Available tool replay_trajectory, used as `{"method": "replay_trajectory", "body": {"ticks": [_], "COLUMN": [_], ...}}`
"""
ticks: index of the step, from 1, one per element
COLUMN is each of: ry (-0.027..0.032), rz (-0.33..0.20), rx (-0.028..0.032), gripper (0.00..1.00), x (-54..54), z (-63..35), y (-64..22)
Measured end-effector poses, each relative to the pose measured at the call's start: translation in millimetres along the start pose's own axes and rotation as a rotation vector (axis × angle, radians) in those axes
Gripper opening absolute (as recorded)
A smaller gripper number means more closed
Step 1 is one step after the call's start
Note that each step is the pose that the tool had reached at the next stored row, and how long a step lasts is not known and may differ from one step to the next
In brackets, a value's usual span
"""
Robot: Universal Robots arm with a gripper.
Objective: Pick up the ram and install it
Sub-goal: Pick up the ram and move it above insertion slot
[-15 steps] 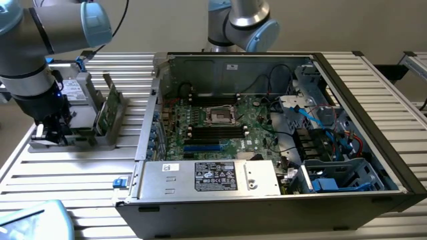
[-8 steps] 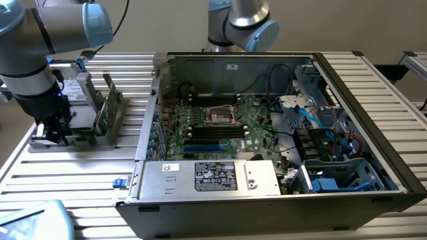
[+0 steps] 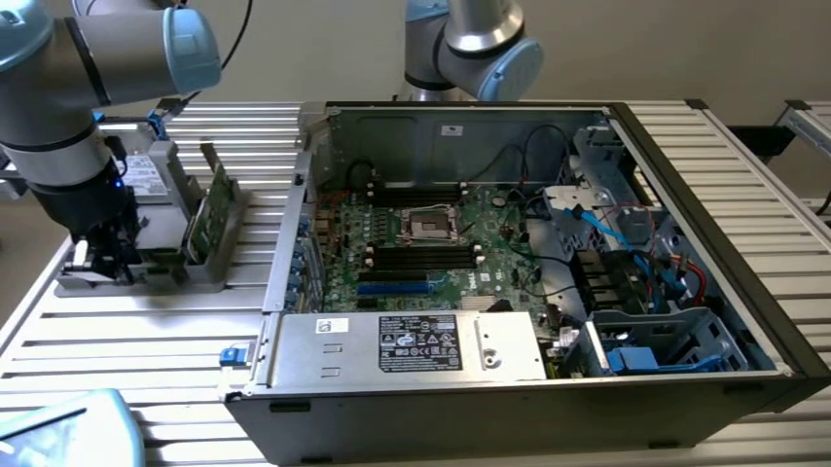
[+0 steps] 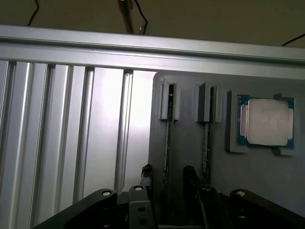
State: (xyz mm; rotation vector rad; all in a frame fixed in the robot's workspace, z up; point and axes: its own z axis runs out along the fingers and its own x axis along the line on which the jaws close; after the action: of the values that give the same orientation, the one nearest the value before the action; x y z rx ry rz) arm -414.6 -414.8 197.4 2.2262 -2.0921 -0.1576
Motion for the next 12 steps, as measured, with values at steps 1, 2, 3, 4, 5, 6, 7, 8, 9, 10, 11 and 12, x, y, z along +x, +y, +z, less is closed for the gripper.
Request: {"method": "replay_trajectory", "body": {"ticks": [1,2,3,4,5,6,7,8,9,10,11,12], "ry": [0.0001,0.0002,0.0002,0.0002,0.0002,0.0002,0.0002,0.0002,0.0002,0.0002,0.0002,0.0002], "rz": [0.0,0.0,0.0,0.0,0.0,0.0,0.0,0.0,0.0,0.0,0.0,0.0], "rx": [-0.0001,-0.0001,-0.0002,-0.0002,-0.0002,-0.0002,-0.0002,-0.0002,-0.0002,-0.0002,-0.0003,-0.0002], "gripper": [0.4,0.4,0.4,0.4,0.4,0.4,0.4,0.4,0.37,0.37,0.31,0.25], "x": [0.0,0.0,0.0,0.0,0.0,-0.1,-0.1,-0.1,-0.1,-0.1,-0.1,-0.1], "z": [0.0,0.0,-0.1,-0.1,-0.1,-0.1,-0.1,-0.1,-0.1,-0.1,-0.1,-0.1], "y": [0.0,0.0,0.0,0.1,0.1,0.0,0.0,0.0,0.0,0.0,0.0,0.0]}}
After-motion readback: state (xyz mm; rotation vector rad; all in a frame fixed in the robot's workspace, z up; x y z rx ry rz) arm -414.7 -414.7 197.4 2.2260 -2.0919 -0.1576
